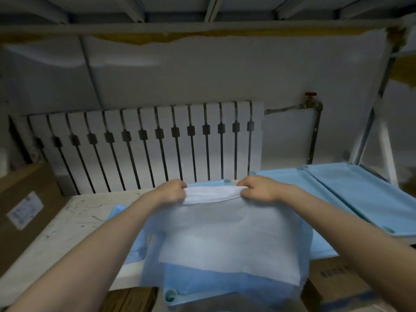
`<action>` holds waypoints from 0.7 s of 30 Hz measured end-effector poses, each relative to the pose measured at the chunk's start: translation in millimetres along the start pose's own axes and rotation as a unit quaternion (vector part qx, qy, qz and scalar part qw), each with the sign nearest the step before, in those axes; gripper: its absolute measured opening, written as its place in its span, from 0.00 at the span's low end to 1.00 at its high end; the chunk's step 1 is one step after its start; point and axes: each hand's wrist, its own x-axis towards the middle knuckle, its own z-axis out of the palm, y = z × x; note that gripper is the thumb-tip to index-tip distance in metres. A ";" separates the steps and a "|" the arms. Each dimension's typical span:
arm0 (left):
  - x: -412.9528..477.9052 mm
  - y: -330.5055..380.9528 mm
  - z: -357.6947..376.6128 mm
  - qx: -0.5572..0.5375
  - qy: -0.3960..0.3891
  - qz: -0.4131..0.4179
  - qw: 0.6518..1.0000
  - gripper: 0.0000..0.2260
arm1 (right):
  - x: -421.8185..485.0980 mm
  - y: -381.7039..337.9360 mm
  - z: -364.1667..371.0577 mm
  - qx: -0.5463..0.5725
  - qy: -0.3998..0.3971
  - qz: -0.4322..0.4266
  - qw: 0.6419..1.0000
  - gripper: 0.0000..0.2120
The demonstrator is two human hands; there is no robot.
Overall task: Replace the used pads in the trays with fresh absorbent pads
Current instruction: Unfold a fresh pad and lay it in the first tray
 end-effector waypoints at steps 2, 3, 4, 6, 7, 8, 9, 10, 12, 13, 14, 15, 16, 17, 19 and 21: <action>-14.5 1.8 -2.6 -0.099 -0.055 0.015 0.993 0.13 | -7.7 1.9 -4.3 0.035 0.002 0.009 0.999 0.15; -19.0 3.6 -4.5 -0.091 -0.091 0.013 0.992 0.19 | -10.0 2.9 -4.6 0.049 0.003 0.014 0.999 0.15; -23.0 6.4 -5.7 -0.024 -0.113 0.016 0.993 0.23 | -12.7 3.0 -4.6 0.057 0.003 0.019 0.998 0.15; -30.8 13.1 -3.1 0.176 -0.073 0.033 0.981 0.25 | -18.3 -1.6 -5.1 0.042 -0.002 0.024 0.999 0.17; -31.0 14.1 -2.0 0.241 -0.026 0.041 0.969 0.20 | -19.4 -3.8 -5.6 0.030 -0.003 0.025 0.999 0.18; -32.7 15.3 -3.0 0.266 0.026 0.036 0.963 0.14 | -19.7 -5.2 -6.4 0.012 -0.003 0.027 1.000 0.18; -34.7 13.4 -4.8 0.270 0.066 0.016 0.960 0.10 | -20.4 -6.7 -7.9 -0.016 -0.003 0.028 0.999 0.15; -36.3 10.3 -7.4 0.271 0.093 -0.008 0.958 0.09 | -20.7 -6.2 -8.9 -0.048 0.000 0.031 0.998 0.11; -38.1 2.3 -12.5 0.248 0.138 -0.051 0.958 0.08 | -19.4 -2.9 -9.4 -0.109 0.019 0.055 0.992 0.03; -39.3 -0.5 -14.4 0.214 0.167 -0.069 0.960 0.07 | -18.4 -0.7 -9.1 -0.131 0.039 0.074 0.988 0.03; -40.1 -3.4 -14.7 0.157 0.199 -0.087 0.964 0.07 | -16.3 1.5 -7.8 -0.145 0.072 0.092 0.982 0.05; -40.2 -3.3 -15.7 0.088 0.234 -0.101 0.963 0.07 | -13.3 4.1 -8.2 -0.150 0.119 0.110 0.975 0.06; -39.3 -2.2 -18.5 0.016 0.272 -0.110 0.956 0.09 | -10.6 4.5 -11.3 -0.144 0.172 0.126 0.966 0.07; -39.3 -0.1 -22.5 -0.057 0.315 -0.111 0.941 0.11 | -8.8 3.6 -15.7 -0.131 0.225 0.136 0.956 0.08; -38.7 4.6 -32.7 -0.176 0.408 -0.060 0.894 0.15 | -8.6 -0.8 -26.7 -0.107 0.347 0.115 0.925 0.11; -45.2 10.5 -40.6 -0.230 0.469 0.018 0.853 0.20 | -13.2 -5.2 -37.6 -0.094 0.458 0.056 0.882 0.14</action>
